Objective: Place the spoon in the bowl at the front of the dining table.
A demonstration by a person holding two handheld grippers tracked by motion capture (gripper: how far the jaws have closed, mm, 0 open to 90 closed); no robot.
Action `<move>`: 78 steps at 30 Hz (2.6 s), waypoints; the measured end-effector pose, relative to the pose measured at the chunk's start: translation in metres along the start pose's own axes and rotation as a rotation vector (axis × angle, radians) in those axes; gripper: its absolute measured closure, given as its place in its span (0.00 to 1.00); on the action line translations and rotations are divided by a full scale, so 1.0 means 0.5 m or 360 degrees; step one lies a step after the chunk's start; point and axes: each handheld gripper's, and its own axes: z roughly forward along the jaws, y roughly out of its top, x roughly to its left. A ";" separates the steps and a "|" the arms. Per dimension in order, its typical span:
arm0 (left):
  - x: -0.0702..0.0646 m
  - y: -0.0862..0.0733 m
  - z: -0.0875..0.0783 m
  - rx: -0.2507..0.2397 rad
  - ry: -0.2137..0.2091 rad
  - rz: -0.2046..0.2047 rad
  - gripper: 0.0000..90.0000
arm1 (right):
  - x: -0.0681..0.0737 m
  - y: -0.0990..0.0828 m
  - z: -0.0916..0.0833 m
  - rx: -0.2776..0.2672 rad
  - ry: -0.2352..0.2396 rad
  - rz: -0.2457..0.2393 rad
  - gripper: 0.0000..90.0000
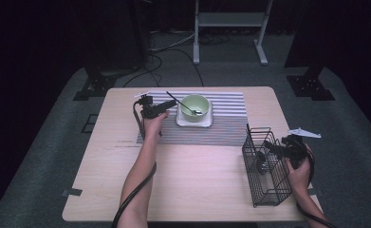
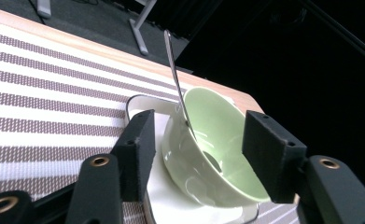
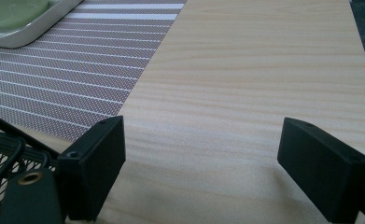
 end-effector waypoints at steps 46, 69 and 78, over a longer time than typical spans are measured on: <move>-0.073 -0.059 -0.095 0.0108 -0.0117 0.0220 0.20 | 0.001 0.001 0.001 0.0013 -0.0004 0.0006 0.16; -0.102 -0.099 -0.136 0.0153 -0.0129 0.0283 0.11 | 0.001 0.001 0.001 0.0013 -0.0004 0.0002 0.16; -0.110 -0.113 -0.152 0.0176 -0.0126 0.0309 0.11 | 0.001 0.001 0.001 0.0013 -0.0007 0.0000 0.16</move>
